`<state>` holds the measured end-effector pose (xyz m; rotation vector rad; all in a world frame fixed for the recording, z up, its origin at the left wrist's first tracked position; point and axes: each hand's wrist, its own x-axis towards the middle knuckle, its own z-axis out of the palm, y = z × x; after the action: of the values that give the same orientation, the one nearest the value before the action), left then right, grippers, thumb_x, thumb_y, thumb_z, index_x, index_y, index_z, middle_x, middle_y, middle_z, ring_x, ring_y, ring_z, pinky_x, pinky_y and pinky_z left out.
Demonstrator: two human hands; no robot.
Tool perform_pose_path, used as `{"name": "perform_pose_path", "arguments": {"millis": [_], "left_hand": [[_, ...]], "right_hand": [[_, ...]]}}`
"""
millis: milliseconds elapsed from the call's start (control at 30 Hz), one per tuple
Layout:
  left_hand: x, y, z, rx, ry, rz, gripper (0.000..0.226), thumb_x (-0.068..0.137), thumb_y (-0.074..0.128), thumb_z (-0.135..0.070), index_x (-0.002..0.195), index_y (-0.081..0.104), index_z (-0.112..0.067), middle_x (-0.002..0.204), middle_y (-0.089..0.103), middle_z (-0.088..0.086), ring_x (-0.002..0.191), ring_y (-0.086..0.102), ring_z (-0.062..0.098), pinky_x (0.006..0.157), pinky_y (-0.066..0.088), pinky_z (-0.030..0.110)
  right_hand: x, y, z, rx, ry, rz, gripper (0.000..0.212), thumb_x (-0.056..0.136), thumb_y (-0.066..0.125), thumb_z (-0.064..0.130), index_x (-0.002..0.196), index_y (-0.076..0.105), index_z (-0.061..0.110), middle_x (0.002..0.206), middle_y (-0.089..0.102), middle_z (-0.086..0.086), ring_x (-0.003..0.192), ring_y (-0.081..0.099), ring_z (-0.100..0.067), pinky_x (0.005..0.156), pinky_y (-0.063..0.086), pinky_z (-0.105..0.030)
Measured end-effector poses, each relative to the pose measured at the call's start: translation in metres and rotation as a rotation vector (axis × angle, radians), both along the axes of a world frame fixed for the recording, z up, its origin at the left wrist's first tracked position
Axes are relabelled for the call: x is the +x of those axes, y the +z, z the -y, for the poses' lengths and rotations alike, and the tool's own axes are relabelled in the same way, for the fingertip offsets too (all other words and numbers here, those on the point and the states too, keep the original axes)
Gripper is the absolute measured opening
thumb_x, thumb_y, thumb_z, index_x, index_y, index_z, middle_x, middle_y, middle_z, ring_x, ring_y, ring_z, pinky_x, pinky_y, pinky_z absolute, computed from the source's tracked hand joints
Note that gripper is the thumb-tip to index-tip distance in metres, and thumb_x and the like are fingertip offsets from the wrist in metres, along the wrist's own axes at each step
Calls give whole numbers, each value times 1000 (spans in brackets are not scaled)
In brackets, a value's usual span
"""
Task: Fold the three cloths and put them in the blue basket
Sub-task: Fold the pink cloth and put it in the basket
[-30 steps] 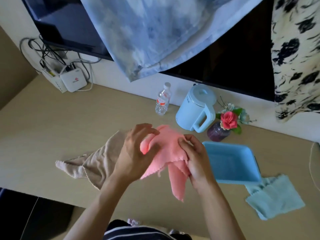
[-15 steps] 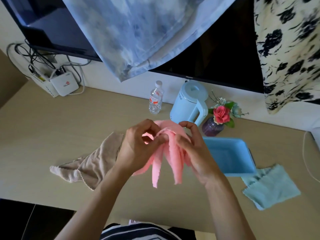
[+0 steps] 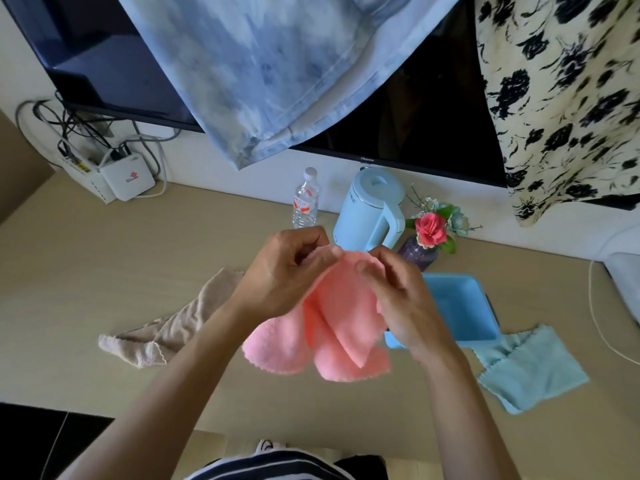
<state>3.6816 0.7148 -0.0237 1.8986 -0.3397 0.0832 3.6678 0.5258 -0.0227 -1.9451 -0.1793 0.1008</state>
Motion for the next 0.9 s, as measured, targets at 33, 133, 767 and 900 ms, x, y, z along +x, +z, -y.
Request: {"name": "perform_pose_path", "arguments": {"millis": [33, 133, 767, 900], "left_hand": [[2, 1, -1, 19, -20, 1, 40, 93, 65, -30, 67, 49, -5, 54, 29, -9, 51, 24, 6, 47, 20, 19], [8, 4, -12, 124, -117, -27, 32, 82, 78, -29, 72, 53, -12, 56, 38, -7, 55, 29, 7, 51, 24, 22], [73, -63, -87, 603, 74, 118, 3, 88, 66, -15, 87, 69, -16, 74, 69, 6, 68, 62, 33, 67, 54, 40], [75, -49, -87, 589, 158, 231, 11, 90, 60, -16, 91, 71, -14, 83, 73, 4, 74, 66, 31, 67, 54, 41]], "right_hand": [[1, -1, 1, -7, -31, 29, 30, 95, 57, 32, 73, 48, 15, 60, 36, 6, 59, 35, -10, 56, 30, -28], [3, 1, 6, -6, -88, 108, 25, 98, 60, 24, 77, 55, 12, 60, 47, 14, 60, 42, -4, 57, 33, -16], [69, -52, 46, -469, -215, 197, 17, 95, 59, 8, 105, 72, 7, 92, 70, 0, 78, 60, -11, 64, 38, -13], [65, -46, 46, -379, -299, 284, 17, 96, 63, 15, 106, 72, 5, 92, 70, 1, 76, 58, 5, 66, 39, -5]]}}
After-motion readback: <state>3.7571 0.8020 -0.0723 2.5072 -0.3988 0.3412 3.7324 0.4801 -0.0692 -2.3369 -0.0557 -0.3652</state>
